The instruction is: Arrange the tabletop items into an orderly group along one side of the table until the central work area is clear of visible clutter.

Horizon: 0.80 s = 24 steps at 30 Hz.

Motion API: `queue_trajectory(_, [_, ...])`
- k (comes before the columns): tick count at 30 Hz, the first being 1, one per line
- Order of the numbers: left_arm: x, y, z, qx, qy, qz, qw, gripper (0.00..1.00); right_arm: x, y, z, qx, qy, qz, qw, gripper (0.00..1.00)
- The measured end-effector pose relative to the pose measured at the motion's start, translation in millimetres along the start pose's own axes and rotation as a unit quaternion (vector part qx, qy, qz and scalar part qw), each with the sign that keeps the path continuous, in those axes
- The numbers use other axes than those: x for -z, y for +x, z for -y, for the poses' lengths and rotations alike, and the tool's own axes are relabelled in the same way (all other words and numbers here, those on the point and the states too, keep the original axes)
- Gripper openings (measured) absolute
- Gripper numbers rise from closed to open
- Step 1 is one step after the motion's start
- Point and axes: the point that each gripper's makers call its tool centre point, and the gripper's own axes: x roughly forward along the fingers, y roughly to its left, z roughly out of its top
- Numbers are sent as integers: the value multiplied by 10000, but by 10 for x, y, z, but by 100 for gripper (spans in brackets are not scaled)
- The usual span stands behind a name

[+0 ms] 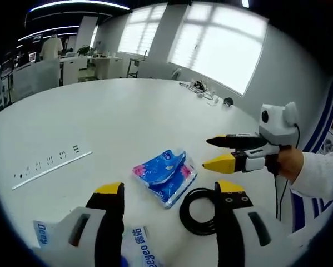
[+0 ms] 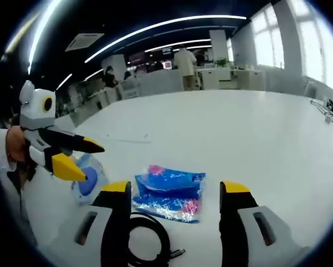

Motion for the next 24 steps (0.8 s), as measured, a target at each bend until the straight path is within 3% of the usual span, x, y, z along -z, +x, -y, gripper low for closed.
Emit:
queue_trajectory(7, [-47, -191, 33, -24, 79, 106, 9999, 69, -32, -53, -180, -134, -71, 35, 9999, 73])
queue_trajectory(24, [-62, -785, 1, -180, 199, 460, 9986, 78, -160, -233, -624, -422, -184, 145, 9988, 73])
